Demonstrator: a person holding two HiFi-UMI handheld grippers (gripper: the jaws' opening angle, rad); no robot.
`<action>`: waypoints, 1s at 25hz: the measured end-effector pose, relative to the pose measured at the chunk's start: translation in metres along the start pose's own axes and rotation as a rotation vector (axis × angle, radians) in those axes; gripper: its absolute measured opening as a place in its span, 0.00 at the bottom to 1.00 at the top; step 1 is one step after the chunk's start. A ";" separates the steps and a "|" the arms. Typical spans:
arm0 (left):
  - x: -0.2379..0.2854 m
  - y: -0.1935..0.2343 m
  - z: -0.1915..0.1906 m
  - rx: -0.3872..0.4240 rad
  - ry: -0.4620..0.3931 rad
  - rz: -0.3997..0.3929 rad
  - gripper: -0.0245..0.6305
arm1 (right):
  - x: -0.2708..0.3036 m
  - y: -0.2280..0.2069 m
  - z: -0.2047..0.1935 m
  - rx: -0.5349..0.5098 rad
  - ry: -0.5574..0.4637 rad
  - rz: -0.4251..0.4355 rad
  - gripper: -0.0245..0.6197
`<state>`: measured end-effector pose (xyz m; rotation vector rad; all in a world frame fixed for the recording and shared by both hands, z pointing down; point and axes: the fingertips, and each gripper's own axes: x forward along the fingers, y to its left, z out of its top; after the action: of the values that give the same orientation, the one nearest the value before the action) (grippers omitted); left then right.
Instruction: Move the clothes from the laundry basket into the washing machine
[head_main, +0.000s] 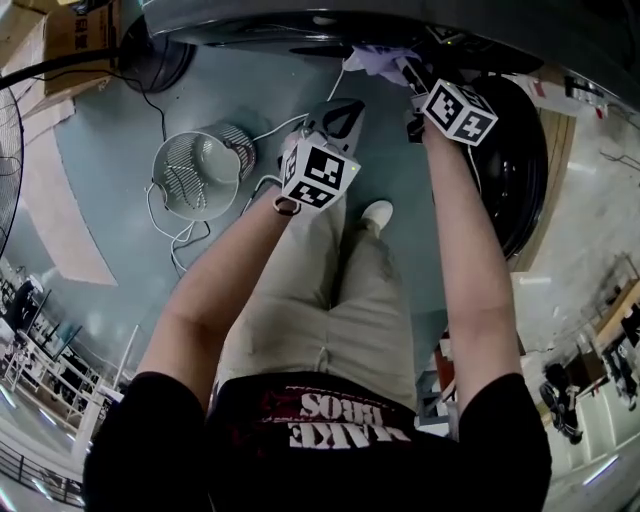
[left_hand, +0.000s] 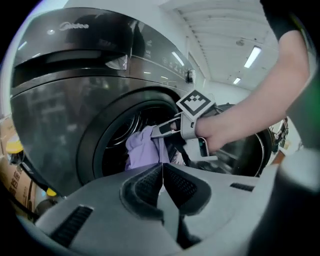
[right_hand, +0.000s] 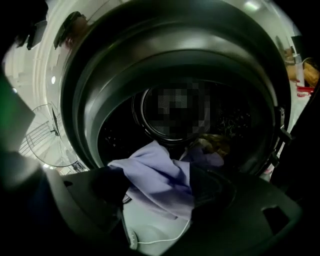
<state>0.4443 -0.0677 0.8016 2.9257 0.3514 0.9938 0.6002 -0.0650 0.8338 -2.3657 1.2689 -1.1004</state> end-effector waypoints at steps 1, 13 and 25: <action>0.013 0.001 0.008 0.017 -0.014 -0.001 0.05 | -0.001 0.002 0.001 0.004 -0.003 0.006 0.62; 0.115 0.054 0.052 0.116 -0.014 0.083 0.05 | -0.011 0.009 0.011 0.016 0.005 0.066 0.65; 0.102 0.036 0.032 0.053 -0.008 0.068 0.05 | -0.053 -0.006 0.008 0.001 -0.019 0.050 0.60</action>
<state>0.5496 -0.0786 0.8412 3.0078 0.2839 0.9955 0.5917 -0.0203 0.8043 -2.3248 1.3138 -1.0614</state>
